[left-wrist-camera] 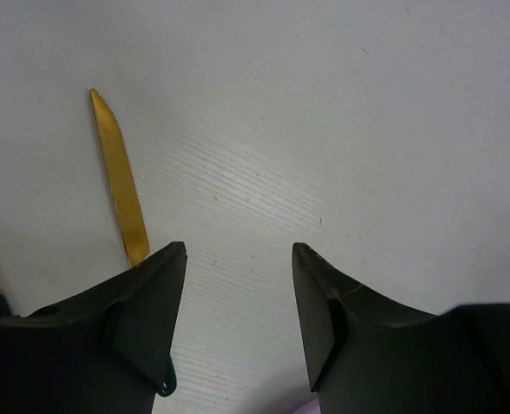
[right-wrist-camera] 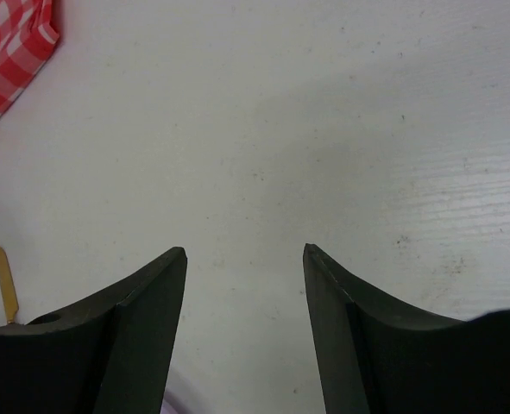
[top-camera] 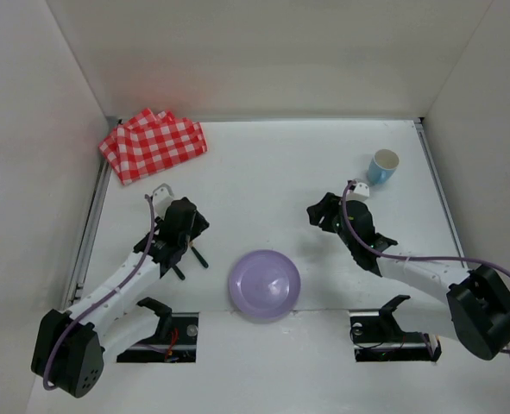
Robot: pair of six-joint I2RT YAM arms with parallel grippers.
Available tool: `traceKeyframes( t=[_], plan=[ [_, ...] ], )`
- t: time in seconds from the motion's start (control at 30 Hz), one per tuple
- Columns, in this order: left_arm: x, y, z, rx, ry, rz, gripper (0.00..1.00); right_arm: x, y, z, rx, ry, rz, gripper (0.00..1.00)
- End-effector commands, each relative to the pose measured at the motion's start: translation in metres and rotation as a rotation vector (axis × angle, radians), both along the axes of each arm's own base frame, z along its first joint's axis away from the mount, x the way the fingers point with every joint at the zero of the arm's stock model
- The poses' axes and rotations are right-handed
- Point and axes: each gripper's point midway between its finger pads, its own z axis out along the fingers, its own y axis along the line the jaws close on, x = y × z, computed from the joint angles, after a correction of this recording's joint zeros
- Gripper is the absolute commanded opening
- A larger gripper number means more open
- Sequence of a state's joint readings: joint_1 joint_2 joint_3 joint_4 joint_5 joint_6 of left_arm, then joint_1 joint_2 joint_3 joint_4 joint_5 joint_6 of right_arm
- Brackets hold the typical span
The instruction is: Set the dinner table for one person
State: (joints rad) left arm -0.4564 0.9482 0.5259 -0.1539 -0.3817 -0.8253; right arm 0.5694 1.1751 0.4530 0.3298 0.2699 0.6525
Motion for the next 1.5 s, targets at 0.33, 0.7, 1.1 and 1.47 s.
traceKeyframes(
  t=[0.33,0.7,1.1,1.47],
  plan=[
    [0.056,0.016,0.038,-0.107,-0.136,0.138,0.53,0.008,0.006,0.017,0.046,-0.056,0.001,0.55],
    [0.159,0.079,0.034,-0.175,-0.215,0.435,0.09,0.008,0.019,0.012,0.024,-0.022,0.05,0.25],
    [0.206,0.193,0.007,-0.113,-0.134,0.632,0.5,0.006,0.022,0.017,0.023,-0.037,0.065,0.58],
    [0.216,0.218,-0.029,-0.094,-0.054,0.678,0.4,0.006,0.026,0.013,0.008,-0.026,0.077,0.59]
  ],
)
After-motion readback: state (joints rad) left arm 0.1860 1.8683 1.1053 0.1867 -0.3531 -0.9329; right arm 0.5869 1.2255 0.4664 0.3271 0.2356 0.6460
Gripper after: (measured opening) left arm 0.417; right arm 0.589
